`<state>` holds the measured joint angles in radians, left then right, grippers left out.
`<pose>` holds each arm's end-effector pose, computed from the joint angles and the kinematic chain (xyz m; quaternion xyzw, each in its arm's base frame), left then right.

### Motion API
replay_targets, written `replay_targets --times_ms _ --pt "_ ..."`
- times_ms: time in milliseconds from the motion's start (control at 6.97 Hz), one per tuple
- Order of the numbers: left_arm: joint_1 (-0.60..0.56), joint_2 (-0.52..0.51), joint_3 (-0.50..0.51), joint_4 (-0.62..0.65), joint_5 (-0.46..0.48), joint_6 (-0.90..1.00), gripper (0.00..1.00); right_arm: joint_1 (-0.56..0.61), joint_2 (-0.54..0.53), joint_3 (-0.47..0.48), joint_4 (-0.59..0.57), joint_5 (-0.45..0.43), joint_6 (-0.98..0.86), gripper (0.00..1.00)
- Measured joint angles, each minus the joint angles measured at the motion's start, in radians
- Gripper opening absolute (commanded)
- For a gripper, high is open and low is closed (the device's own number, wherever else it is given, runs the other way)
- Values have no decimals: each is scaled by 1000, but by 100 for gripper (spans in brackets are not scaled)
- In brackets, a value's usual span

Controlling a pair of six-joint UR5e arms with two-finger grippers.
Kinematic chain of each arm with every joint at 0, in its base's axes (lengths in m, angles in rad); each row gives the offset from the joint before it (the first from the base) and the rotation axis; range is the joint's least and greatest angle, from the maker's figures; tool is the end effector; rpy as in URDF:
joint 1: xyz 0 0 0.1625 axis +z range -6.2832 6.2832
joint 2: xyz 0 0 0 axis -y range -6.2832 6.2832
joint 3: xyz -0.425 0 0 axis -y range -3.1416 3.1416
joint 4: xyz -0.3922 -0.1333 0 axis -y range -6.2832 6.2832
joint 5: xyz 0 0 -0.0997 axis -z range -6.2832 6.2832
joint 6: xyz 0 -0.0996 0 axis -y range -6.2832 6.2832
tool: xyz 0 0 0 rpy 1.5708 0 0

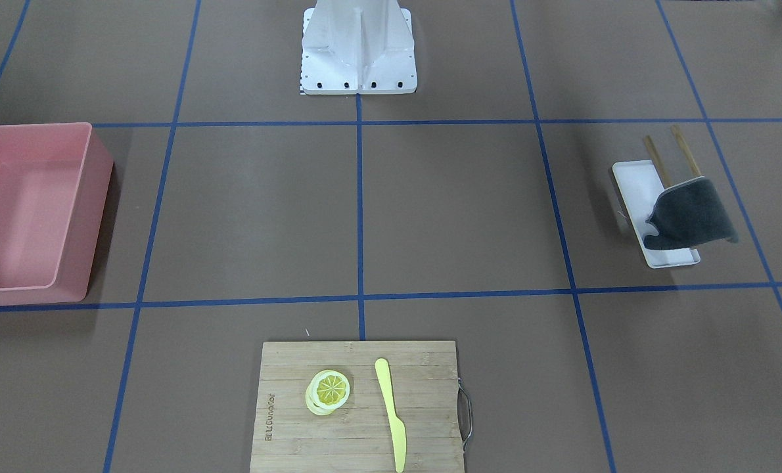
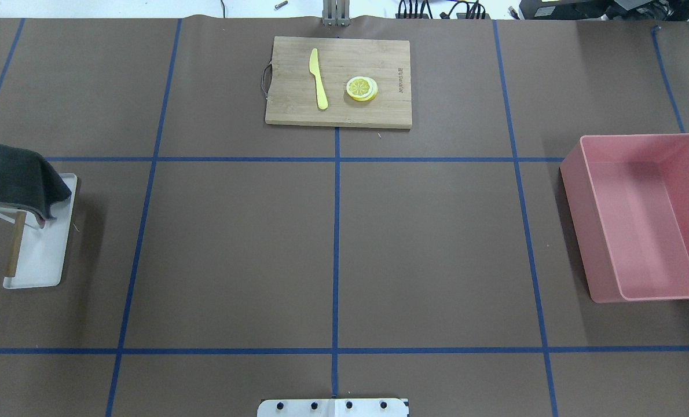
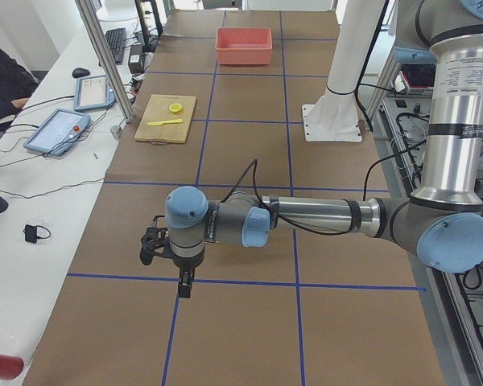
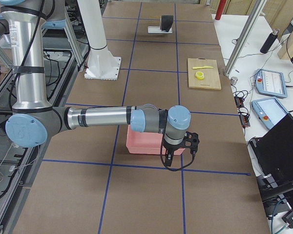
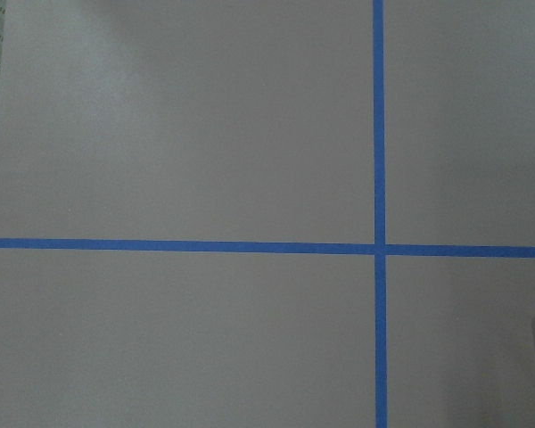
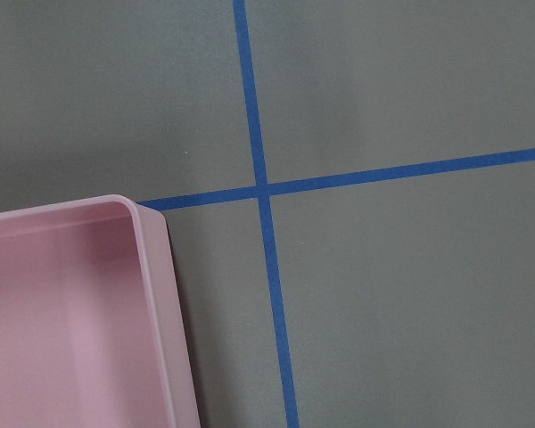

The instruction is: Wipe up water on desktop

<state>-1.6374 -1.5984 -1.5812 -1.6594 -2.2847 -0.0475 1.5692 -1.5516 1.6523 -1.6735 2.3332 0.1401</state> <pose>-0.1020 -0.5064 0.6345 0.0626 0.3481 -0.0313 0.9348 0.0637 -0.4980 0.6202 -0.0273 -0.3710 0.0646 0.9260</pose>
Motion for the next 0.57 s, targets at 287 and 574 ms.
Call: replay_targets --times_ms 287,574 --pt "1 0 0 -2 -1 0 98 0 -3 4 -1 0 1 100" --pt "2 0 1 -3 -1 0 98 0 -8 11 0 2 1 100"
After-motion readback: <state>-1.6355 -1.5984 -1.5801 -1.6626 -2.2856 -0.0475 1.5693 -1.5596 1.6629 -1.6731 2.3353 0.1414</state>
